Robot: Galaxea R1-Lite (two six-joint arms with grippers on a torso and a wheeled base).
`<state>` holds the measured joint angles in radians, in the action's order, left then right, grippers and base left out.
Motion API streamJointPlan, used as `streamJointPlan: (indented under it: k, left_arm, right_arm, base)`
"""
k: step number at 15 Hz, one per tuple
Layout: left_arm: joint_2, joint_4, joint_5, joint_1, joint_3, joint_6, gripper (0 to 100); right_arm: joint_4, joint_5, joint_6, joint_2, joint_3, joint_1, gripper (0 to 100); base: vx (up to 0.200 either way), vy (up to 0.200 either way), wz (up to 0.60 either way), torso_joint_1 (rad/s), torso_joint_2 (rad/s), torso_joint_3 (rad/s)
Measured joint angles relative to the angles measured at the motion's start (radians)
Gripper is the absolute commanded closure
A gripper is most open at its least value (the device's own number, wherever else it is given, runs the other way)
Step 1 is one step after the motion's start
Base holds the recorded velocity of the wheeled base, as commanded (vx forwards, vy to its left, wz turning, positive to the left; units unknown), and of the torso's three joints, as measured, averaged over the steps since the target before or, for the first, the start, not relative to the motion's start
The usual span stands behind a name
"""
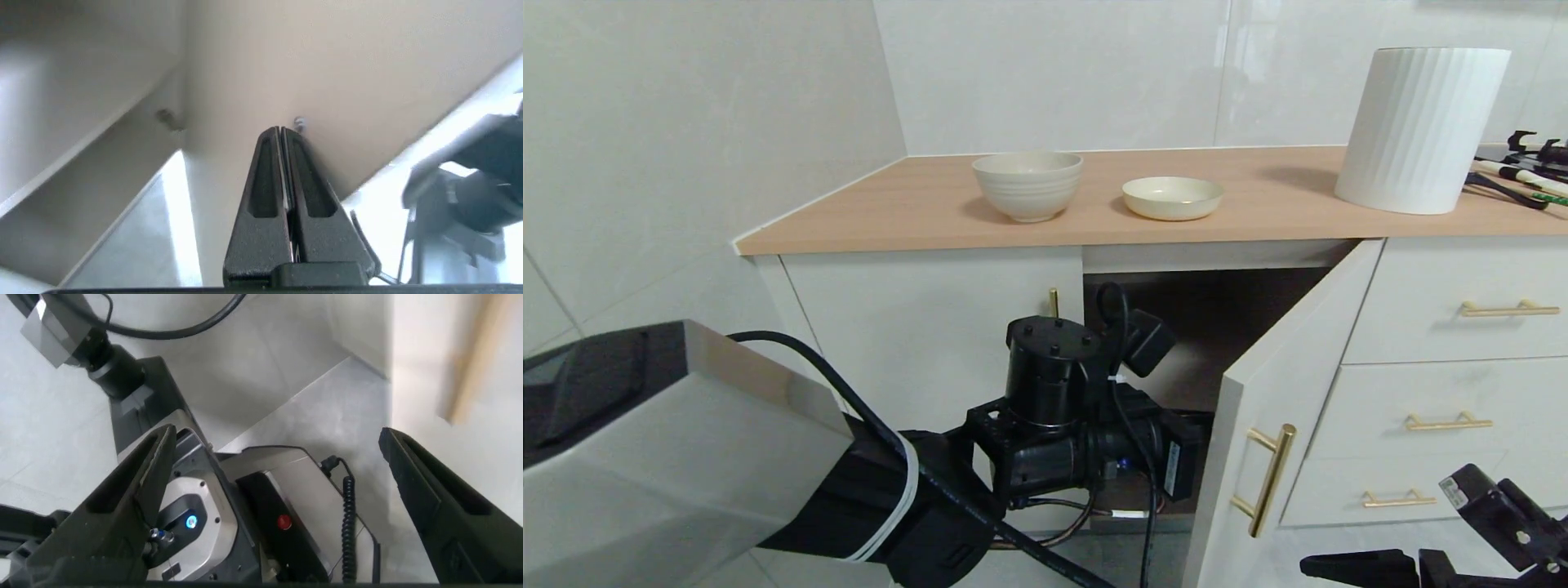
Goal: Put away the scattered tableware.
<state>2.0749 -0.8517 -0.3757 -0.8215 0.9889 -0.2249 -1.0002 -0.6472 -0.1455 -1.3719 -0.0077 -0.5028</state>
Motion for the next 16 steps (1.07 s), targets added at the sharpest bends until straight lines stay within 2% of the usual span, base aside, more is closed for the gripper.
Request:
streamJointPlan:
  k: [3, 5, 8, 10, 14, 16]
  left_arm:
    - [0.017, 0.006, 0.006, 0.000, 0.030, -0.005, 100]
    - [0.029, 0.012, 0.005, -0.012, 0.053, -0.038, 100]
    - [0.033, 0.021, 0.020, -0.018, 0.060, -0.040, 100]
    - [0.033, 0.041, 0.044, -0.020, 0.058, -0.041, 100]
    - [0.049, 0.043, 0.043, -0.030, 0.092, -0.042, 100]
    - [0.068, 0.048, 0.045, -0.026, 0.139, -0.071, 100]
  right_arm:
    - [-0.001, 0.000, 0.000, 0.000, 0.000, 0.000, 0]
    - [-0.001, 0.000, 0.000, 0.002, 0.001, 0.000, 0]
    - [-0.001, -0.006, 0.007, 0.026, 0.002, -0.002, 0]
    - [0.003, -0.008, 0.032, 0.047, 0.006, -0.005, 0]
    - [0.008, -0.007, 0.034, 0.079, 0.008, -0.027, 0]
    - [0.009, -0.006, 0.035, 0.084, 0.008, -0.036, 0]
  base:
    - [0.000, 0.000, 0.00, 0.000, 0.00, 0.000]
    - [0.000, 0.000, 0.00, 0.000, 0.00, 0.000]
    - [0.000, 0.000, 0.00, 0.000, 0.00, 0.000]
    - [-0.200, 0.000, 0.00, 0.000, 0.00, 0.005]
    - [0.000, 0.000, 0.00, 0.000, 0.00, 0.000]
    - [0.000, 0.000, 0.00, 0.000, 0.00, 0.000]
